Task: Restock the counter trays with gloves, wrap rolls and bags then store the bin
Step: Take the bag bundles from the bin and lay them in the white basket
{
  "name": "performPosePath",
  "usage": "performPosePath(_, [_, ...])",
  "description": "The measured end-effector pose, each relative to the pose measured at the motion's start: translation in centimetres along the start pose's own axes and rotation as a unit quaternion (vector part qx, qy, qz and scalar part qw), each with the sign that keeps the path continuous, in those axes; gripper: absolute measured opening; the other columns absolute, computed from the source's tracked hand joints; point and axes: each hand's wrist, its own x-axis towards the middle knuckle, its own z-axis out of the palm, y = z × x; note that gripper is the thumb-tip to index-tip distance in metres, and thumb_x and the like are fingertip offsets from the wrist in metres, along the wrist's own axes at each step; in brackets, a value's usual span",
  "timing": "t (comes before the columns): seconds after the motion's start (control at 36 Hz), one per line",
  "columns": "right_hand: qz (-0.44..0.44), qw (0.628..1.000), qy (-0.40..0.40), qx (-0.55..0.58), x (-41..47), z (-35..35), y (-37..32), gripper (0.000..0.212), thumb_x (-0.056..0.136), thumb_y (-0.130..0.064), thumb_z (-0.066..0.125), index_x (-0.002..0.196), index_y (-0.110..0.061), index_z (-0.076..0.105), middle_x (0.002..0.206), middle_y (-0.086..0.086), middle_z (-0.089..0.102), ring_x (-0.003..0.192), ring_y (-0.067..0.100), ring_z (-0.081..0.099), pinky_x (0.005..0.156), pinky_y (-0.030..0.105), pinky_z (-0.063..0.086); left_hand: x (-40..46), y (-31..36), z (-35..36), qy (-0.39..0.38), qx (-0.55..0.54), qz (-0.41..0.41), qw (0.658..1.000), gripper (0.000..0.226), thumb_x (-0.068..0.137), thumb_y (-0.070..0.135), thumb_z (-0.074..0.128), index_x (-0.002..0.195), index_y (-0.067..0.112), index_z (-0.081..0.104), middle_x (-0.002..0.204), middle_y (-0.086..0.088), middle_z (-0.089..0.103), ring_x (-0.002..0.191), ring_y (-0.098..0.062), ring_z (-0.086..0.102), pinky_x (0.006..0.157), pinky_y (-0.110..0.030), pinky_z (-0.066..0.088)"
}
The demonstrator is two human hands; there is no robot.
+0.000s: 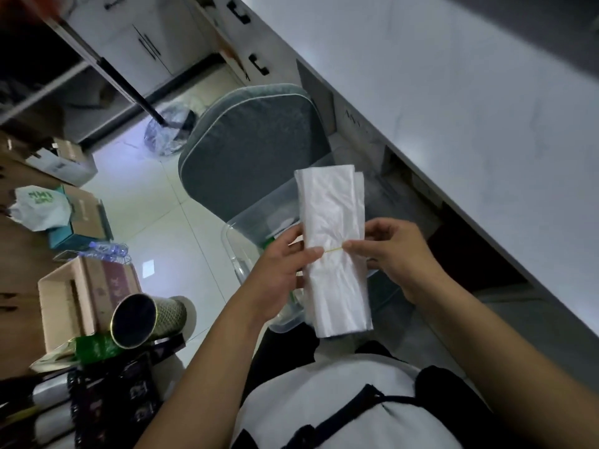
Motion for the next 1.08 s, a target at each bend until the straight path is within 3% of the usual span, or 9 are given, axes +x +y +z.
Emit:
performPosePath(0.11, [0.011, 0.999, 0.000, 0.043, -2.1, -1.6, -0.4, 0.031, 0.065, -0.012, 0.089, 0.091, -0.009, 0.073, 0.078, -0.004, 0.076, 0.068, 0.011, 0.073, 0.053, 0.022, 0.054, -1.1, 0.7, 1.0, -0.040, -0.010, 0.013, 0.999, 0.039, 0.088, 0.023, 0.071, 0.125, 0.030, 0.064, 0.120, -0.004, 0.072, 0.103, -0.024, 0.071, 0.076, -0.038, 0.059])
performPosePath(0.25, [0.048, 0.982, -0.095, 0.155, -5.5, -3.9, 0.1, 0.039, 0.068, -0.017, 0.084, 0.106, -0.012, 0.075, 0.112, 0.012, 0.073, 0.099, 0.028, 0.072, 0.073, 0.035, 0.059, -1.6, 1.4, 2.3, -0.109, -0.020, 0.018, 0.994, 0.048, 0.087, 0.026, 0.073, 0.133, 0.026, 0.059, 0.129, -0.008, 0.067, 0.108, -0.026, 0.068, 0.078, -0.036, 0.057])
performPosePath(0.42, [0.004, 0.980, 0.035, 0.195, -10.4, -3.5, 2.0, 0.038, 0.068, -0.010, 0.082, 0.105, -0.008, 0.075, 0.114, 0.017, 0.072, 0.099, 0.033, 0.072, 0.074, 0.037, 0.059, -2.4, 1.9, 3.5, -0.207, 0.063, 0.042, 0.975, 0.037, 0.086, 0.016, 0.073, 0.122, 0.025, 0.068, 0.119, -0.004, 0.072, 0.108, -0.025, 0.070, 0.080, -0.037, 0.058])
performPosePath(0.53, [-0.027, 0.976, 0.102, 0.191, -15.0, -2.1, 3.2, 0.031, 0.076, -0.008, 0.078, 0.107, -0.011, 0.075, 0.115, 0.014, 0.072, 0.102, 0.034, 0.070, 0.079, 0.042, 0.058, -3.7, 1.3, 2.9, -0.258, 0.087, 0.044, 0.961, 0.048, 0.076, 0.009, 0.079, 0.122, 0.020, 0.069, 0.116, -0.011, 0.072, 0.107, -0.030, 0.069, 0.084, -0.038, 0.058])
performPosePath(0.67, [-0.046, 0.970, 0.168, 0.171, -21.6, 0.9, 4.4, 0.034, 0.075, -0.008, 0.079, 0.109, -0.010, 0.074, 0.113, 0.013, 0.073, 0.103, 0.032, 0.071, 0.080, 0.041, 0.059, -6.7, -0.2, 2.6, -0.288, 0.113, 0.048, 0.950, 0.057, 0.066, 0.015, 0.087, 0.120, 0.013, 0.069, 0.118, -0.023, 0.069, 0.104, -0.038, 0.070, 0.083, -0.050, 0.060])
performPosePath(0.75, [-0.052, 0.960, 0.213, 0.176, -25.5, 2.6, 5.6, 0.034, 0.076, -0.013, 0.079, 0.110, -0.010, 0.074, 0.113, 0.011, 0.074, 0.102, 0.031, 0.071, 0.079, 0.040, 0.060, -8.8, -1.2, 3.3, -0.333, 0.107, 0.047, 0.936, 0.043, 0.068, 0.017, 0.083, 0.110, 0.017, 0.075, 0.110, -0.015, 0.075, 0.093, -0.026, 0.074, 0.069, -0.034, 0.061])
performPosePath(0.83, [-0.062, 0.942, 0.262, 0.199, -29.4, 3.9, 6.7, 0.042, 0.075, -0.018, 0.079, 0.114, -0.008, 0.071, 0.116, 0.013, 0.072, 0.103, 0.033, 0.070, 0.077, 0.041, 0.059, -11.1, -2.3, 4.9, -0.368, 0.107, 0.049, 0.922, 0.030, 0.071, 0.019, 0.080, 0.101, 0.024, 0.078, 0.104, -0.007, 0.078, 0.087, -0.019, 0.074, 0.063, -0.029, 0.060])
performPosePath(0.94, [-0.074, 0.916, 0.332, 0.212, -34.5, 5.1, 7.8, 0.041, 0.076, -0.016, 0.077, 0.115, -0.006, 0.071, 0.115, 0.016, 0.072, 0.101, 0.034, 0.070, 0.076, 0.042, 0.058, -14.1, -3.8, 7.2, -0.413, 0.118, 0.045, 0.902, 0.026, 0.072, 0.023, 0.079, 0.097, 0.031, 0.079, 0.103, -0.001, 0.078, 0.086, -0.017, 0.075, 0.063, -0.031, 0.061])
performPosePath(1.08, [-0.091, 0.894, 0.390, 0.200, -38.9, 4.8, 8.4, 0.033, 0.077, -0.018, 0.076, 0.109, -0.010, 0.074, 0.112, 0.014, 0.073, 0.097, 0.033, 0.071, 0.082, 0.047, 0.057, -16.8, -4.5, 10.0, -0.449, 0.128, 0.049, 0.883, 0.039, 0.065, 0.037, 0.085, 0.102, 0.027, 0.078, 0.105, -0.006, 0.077, 0.093, -0.028, 0.075, 0.071, -0.044, 0.063])
